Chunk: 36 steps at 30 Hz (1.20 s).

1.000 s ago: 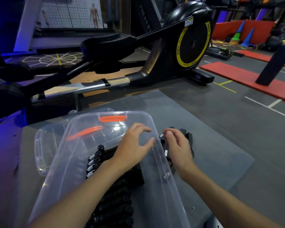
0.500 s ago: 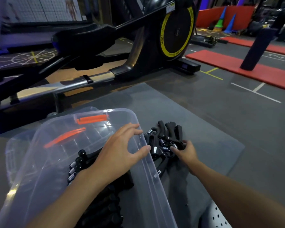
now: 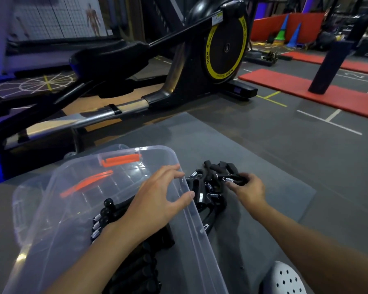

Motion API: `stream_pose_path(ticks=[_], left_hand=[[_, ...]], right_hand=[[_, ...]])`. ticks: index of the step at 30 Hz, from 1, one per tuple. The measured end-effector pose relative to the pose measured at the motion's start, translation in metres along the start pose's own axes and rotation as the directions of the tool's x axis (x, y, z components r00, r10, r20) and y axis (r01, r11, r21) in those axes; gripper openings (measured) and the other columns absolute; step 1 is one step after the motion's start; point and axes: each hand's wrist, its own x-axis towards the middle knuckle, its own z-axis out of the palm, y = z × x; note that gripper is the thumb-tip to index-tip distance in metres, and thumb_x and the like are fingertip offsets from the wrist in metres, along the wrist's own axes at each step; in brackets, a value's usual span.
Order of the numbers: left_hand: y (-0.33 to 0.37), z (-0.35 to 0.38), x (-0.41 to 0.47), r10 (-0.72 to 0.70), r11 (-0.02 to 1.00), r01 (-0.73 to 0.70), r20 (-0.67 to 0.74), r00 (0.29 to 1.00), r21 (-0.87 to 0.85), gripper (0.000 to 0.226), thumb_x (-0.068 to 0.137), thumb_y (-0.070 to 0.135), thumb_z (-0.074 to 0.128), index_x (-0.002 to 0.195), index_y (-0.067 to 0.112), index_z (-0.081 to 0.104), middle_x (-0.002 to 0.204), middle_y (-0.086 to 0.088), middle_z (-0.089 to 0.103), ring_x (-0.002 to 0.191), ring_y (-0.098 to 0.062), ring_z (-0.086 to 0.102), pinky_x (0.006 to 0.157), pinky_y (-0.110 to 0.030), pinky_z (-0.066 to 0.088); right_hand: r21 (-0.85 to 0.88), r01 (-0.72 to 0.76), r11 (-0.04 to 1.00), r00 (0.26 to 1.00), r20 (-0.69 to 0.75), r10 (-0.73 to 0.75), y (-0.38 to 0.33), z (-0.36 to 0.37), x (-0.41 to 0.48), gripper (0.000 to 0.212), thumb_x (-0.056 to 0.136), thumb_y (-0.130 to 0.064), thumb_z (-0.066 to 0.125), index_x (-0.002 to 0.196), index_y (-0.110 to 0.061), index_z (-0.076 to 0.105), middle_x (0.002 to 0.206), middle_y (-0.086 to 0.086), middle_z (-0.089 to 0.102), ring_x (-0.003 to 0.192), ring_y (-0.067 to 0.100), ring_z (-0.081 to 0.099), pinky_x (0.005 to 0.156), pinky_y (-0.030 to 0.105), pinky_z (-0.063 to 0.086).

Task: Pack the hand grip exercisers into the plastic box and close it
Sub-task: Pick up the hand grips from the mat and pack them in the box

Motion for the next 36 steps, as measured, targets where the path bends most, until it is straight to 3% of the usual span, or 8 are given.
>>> stream_pose_path(ticks=[4, 9, 13, 18, 23, 28, 31, 36], left_hand=[[0.01, -0.012, 0.004, 0.028, 0.994, -0.03, 0.024, 0.999, 0.101, 0.061, 0.083, 0.069, 0.046, 0.134, 0.035, 0.044, 0.146, 0.018, 0.038, 0.136, -0.005, 0.036, 0.113, -0.042, 0.032], [0.045, -0.052, 0.015, 0.11, 0.991, -0.105, -0.055, 0.992, 0.08, 0.055, 0.086, 0.042, 0.068, 0.134, 0.032, 0.045, 0.138, 0.014, 0.046, 0.127, -0.009, 0.045, 0.109, -0.039, 0.037], [0.068, -0.079, 0.004, 0.167, 0.984, -0.159, -0.092, 0.982, 0.087, 0.047, 0.084, 0.026, 0.072, 0.127, 0.031, 0.055, 0.124, 0.016, 0.059, 0.118, -0.002, 0.052, 0.104, -0.03, 0.04], [0.073, -0.097, -0.024, 0.208, 0.978, -0.208, -0.156, 0.966, 0.014, 0.032, 0.085, 0.017, 0.073, 0.11, 0.032, 0.059, 0.095, 0.018, 0.064, 0.097, 0.001, 0.059, 0.084, -0.017, 0.043], [0.072, -0.107, -0.054, 0.275, 0.958, -0.286, -0.246, 0.929, -0.008, 0.029, 0.082, 0.012, 0.076, 0.105, 0.027, 0.067, 0.093, 0.015, 0.068, 0.091, -0.007, 0.065, 0.082, -0.019, 0.048], [0.055, -0.101, -0.078, 0.269, 0.96, -0.281, -0.272, 0.924, -0.004, 0.024, 0.076, 0.012, 0.081, 0.097, 0.018, 0.071, 0.092, 0.009, 0.067, 0.086, -0.007, 0.061, 0.079, -0.022, 0.05], [0.039, -0.086, -0.085, 0.126, 0.987, -0.148, -0.276, 0.953, -0.064, 0.018, 0.075, 0.02, 0.082, 0.09, 0.021, 0.071, 0.083, 0.009, 0.068, 0.079, -0.008, 0.063, 0.076, -0.031, 0.053], [0.01, -0.054, -0.096, -0.078, 0.992, 0.065, -0.126, 0.989, -0.104, 0.014, 0.074, 0.031, 0.081, 0.083, 0.031, 0.071, 0.077, 0.015, 0.069, 0.072, -0.007, 0.064, 0.074, -0.028, 0.052]], right_hand=[[0.064, 0.152, 0.986, 0.988, 0.013, -0.153, -0.049, -0.03, -0.016, 0.05, 0.07, -0.027, 0.084, 0.113, -0.02, 0.059, 0.099, -0.003, 0.063, 0.092, 0.015, 0.061, 0.084, 0.031, 0.048], [0.208, 0.291, 0.934, 0.938, 0.132, -0.321, -0.116, -0.058, -0.052, 0.055, 0.064, -0.032, 0.088, 0.111, -0.024, 0.061, 0.096, -0.002, 0.069, 0.087, 0.013, 0.068, 0.077, 0.027, 0.054], [0.32, 0.342, 0.884, 0.897, 0.169, -0.409, -0.165, -0.071, -0.093, 0.043, 0.069, -0.029, 0.086, 0.105, -0.022, 0.062, 0.09, -0.002, 0.07, 0.079, 0.008, 0.066, 0.065, 0.013, 0.049], [0.471, 0.242, 0.848, 0.85, 0.319, -0.42, -0.196, -0.075, -0.133, 0.029, 0.076, -0.026, 0.08, 0.099, -0.015, 0.066, 0.085, 0.001, 0.072, 0.073, 0.013, 0.065, 0.074, 0.028, 0.053], [0.546, 0.07, 0.835, 0.79, 0.48, -0.38, -0.197, -0.056, -0.158, 0.026, 0.084, -0.021, 0.073, 0.102, -0.004, 0.066, 0.078, 0.005, 0.067, 0.068, 0.018, 0.055, 0.075, 0.033, 0.054], [0.414, 0.14, 0.9, 0.772, 0.524, -0.361, -0.178, -0.038, -0.169, 0.028, 0.093, -0.029, 0.061, 0.109, -0.006, 0.065, 0.087, 0.004, 0.068, 0.076, 0.017, 0.06, 0.074, 0.03, 0.053], [0.202, 0.322, 0.925, 0.807, 0.453, -0.38, -0.159, -0.034, -0.175, 0.026, 0.098, -0.027, 0.05, 0.111, -0.011, 0.065, 0.101, 0.002, 0.069, 0.093, 0.013, 0.062, 0.078, 0.023, 0.046], [0.069, 0.445, 0.893, 0.733, 0.545, -0.407, -0.121, -0.027, -0.18, 0.04, 0.102, -0.029, 0.041, 0.139, -0.014, 0.046, 0.135, -0.002, 0.053, 0.125, 0.006, 0.046, 0.096, 0.014, 0.03]])
